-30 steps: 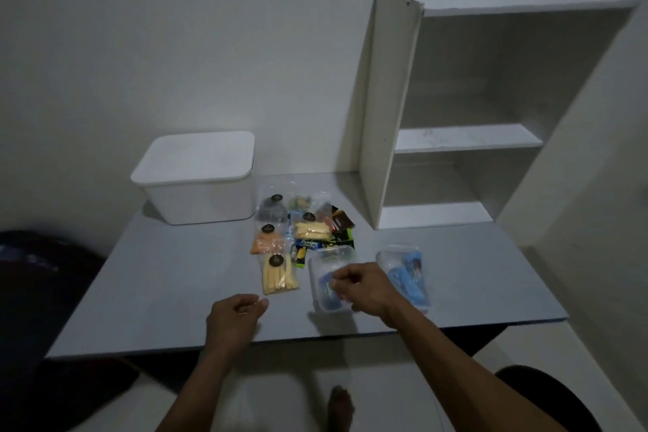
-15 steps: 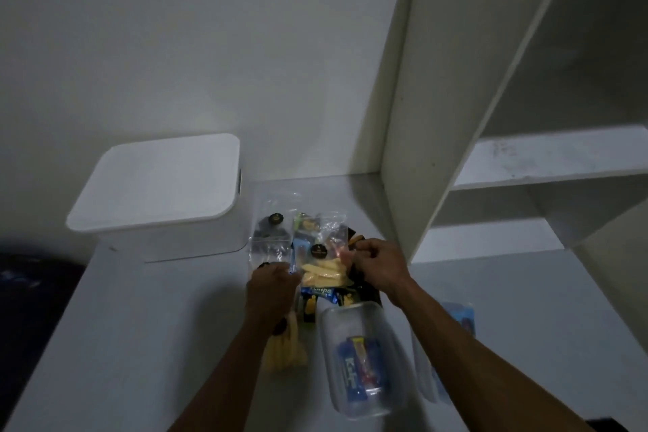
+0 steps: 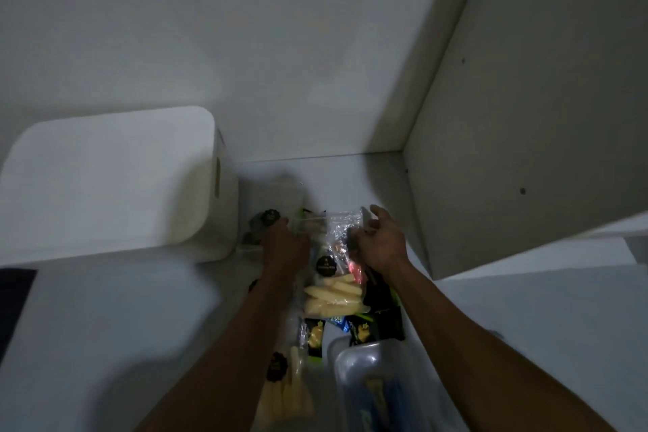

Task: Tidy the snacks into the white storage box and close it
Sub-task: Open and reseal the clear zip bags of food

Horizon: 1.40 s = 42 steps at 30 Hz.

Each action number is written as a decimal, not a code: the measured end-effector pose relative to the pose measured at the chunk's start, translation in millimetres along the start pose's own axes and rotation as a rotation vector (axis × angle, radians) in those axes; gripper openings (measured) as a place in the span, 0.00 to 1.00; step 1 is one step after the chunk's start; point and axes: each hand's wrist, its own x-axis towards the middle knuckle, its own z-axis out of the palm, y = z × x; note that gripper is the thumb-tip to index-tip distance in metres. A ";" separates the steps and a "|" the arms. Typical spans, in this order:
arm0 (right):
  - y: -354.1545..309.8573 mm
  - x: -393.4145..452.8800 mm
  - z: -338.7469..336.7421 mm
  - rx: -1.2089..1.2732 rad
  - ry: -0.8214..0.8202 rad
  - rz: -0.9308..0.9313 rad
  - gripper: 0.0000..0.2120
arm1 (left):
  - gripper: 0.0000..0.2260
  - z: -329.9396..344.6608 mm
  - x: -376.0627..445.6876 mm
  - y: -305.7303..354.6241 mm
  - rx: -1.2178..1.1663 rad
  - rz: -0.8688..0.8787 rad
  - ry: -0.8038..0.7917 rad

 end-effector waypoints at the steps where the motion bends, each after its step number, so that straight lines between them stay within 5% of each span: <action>1: -2.6 2.8 0.8 0.009 0.004 0.005 0.31 | 0.22 0.8 3.7 0.9 -0.004 -0.011 -0.006; 4: -1.5 11.8 0.6 0.074 0.020 0.039 0.25 | 0.24 1.7 6.6 5.3 -0.032 -0.018 -0.004; 9: -1.0 6.3 -7.5 0.155 0.054 -0.020 0.10 | 0.04 -5.1 -19.4 18.7 -0.081 0.080 0.118; 11: -1.3 -1.5 -12.8 0.211 0.026 -0.049 0.05 | 0.06 -11.2 -34.5 22.5 -0.152 0.139 0.162; 23: -81.3 -100.5 -58.1 0.345 -0.114 -0.304 0.04 | 0.03 -81.7 -120.7 32.8 -0.476 0.409 0.251; 30: -136.3 -149.7 -73.5 0.024 -0.165 -0.506 0.09 | 0.03 -129.4 -167.3 56.4 -0.711 0.402 0.200; 42: -200.8 -206.5 -56.1 -0.457 -0.087 -0.778 0.07 | 0.06 -161.2 -204.9 66.9 -0.672 0.523 0.249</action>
